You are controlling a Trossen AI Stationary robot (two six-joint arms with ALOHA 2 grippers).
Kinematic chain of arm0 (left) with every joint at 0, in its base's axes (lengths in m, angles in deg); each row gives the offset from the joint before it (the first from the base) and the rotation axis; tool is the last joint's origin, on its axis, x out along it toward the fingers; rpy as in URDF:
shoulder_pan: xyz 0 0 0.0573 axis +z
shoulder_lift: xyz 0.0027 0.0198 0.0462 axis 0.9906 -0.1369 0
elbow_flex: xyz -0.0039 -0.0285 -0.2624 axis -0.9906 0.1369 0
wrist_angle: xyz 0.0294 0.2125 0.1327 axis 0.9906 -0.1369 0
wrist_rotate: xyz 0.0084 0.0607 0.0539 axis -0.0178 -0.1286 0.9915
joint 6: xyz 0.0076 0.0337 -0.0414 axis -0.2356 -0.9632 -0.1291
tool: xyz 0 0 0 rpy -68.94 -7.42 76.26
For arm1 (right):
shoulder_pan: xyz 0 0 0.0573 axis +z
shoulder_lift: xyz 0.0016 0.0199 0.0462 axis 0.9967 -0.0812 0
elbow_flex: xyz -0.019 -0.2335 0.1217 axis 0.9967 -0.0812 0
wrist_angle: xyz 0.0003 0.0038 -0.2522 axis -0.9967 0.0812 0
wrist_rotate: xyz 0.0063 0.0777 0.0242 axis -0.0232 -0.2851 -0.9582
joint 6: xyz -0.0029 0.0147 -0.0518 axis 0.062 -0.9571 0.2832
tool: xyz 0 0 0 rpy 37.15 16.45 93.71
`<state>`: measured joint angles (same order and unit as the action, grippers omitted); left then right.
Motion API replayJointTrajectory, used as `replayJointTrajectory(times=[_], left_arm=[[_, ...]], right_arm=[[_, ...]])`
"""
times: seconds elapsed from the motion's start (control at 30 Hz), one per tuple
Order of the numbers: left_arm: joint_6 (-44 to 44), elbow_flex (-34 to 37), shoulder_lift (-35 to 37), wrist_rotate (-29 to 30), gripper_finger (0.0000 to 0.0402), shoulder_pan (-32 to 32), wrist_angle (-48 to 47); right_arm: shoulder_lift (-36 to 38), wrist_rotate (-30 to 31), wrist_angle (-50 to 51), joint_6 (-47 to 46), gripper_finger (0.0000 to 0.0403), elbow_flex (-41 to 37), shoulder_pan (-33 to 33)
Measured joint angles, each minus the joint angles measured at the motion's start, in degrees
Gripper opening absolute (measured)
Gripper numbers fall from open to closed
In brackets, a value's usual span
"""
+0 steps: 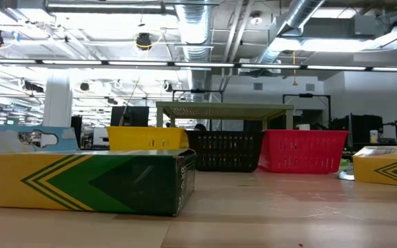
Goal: Pick & Place Office Desk Supplies
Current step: Put the crayons box into the red bin
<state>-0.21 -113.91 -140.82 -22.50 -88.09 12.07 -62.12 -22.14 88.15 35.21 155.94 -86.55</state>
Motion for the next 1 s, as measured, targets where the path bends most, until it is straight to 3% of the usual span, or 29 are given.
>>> replayJointTrajectory(times=[0.53,0.8,1.0], left_arm=[[0.9,0.0,0.0,-0.6,0.0347,0.0,0.0],[1.3,0.0,0.0,-0.6,0.0347,0.0,0.3],[1.3,0.0,0.1,-1.8,0.0347,0.0,1.2]], right_arm=[[-5.1,-1.5,-7.3,-0.8,0.0327,1.7,1.0],[-9.7,-3.0,-5.2,-0.2,0.0325,7.4,1.6],[-10.2,-3.2,-2.3,0.5,0.03,8.1,1.6]])
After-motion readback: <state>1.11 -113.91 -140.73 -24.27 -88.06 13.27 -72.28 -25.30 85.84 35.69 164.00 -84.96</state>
